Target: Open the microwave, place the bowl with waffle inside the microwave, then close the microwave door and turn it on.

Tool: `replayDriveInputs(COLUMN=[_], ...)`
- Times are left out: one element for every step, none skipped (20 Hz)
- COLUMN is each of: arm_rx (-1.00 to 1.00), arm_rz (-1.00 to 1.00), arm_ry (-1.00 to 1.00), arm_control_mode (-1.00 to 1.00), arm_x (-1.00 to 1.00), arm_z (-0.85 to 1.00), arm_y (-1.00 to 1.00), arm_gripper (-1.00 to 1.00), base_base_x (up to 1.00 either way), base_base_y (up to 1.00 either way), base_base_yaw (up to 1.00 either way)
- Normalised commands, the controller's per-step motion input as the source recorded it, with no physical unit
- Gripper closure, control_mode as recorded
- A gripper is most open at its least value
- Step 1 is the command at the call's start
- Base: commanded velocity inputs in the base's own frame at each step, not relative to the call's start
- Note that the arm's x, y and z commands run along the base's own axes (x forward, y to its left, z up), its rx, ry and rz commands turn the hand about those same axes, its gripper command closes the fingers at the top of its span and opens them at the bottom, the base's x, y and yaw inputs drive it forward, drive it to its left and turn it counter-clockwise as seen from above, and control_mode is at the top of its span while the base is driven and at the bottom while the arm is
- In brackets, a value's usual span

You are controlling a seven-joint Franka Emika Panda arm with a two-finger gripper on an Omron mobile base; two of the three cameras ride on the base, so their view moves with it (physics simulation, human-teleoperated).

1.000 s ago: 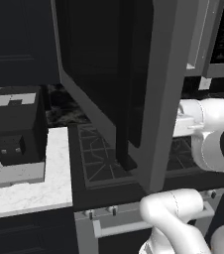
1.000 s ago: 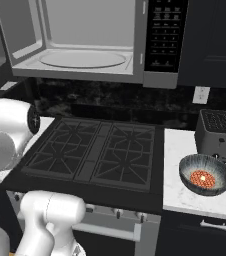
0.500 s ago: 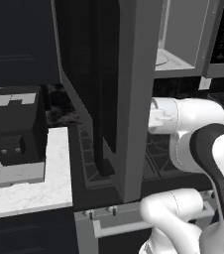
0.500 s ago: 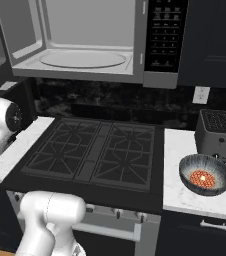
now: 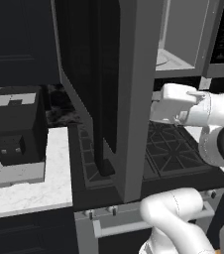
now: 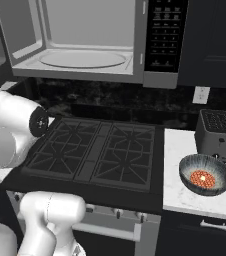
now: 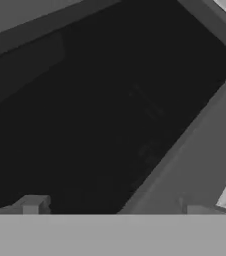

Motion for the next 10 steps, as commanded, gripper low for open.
replayDriveInputs(arm_rx=[-0.06, -0.09, -0.12, -0.13, -0.13, -0.13, -0.13, -0.13, -0.14, -0.14], arm_rz=[-0.51, -0.51, -0.52, -0.54, -0.56, -0.58, -0.58, -0.57, -0.54, -0.48], arm_ry=[0.49, 0.46, 0.41, 0.36, 0.32, 0.29, 0.28, 0.29, 0.29, 0.23], arm_control_mode=[-1.00, -1.00, -1.00, -1.00, -1.00, -1.00, -1.00, -1.00, -1.00, -1.00], arm_x=[0.16, 0.19, 0.24, 0.26, 0.25, 0.24, 0.24, 0.25, 0.28, 0.32], arm_z=[0.00, 0.00, -0.08, -0.14, -0.21, -0.26, -0.28, -0.27, -0.29, -0.39], arm_y=[-1.00, -1.00, -1.00, -1.00, -1.00, -1.00, -1.00, -1.00, -1.00, -1.00], arm_gripper=[-1.00, -1.00, -1.00, -1.00, -1.00, -1.00, -1.00, -1.00, -1.00, -1.00], base_base_x=[0.00, 0.00, 0.00, 0.00, 0.00, 0.00, 0.00, 0.00, 0.00, 0.00], base_base_y=[0.00, 0.00, 0.00, 0.00, 0.00, 0.00, 0.00, 0.00, 0.00, 0.00], base_base_yaw=[0.00, 0.00, 0.00, 0.00, 0.00, 0.00, 0.00, 0.00, 0.00, 0.00])
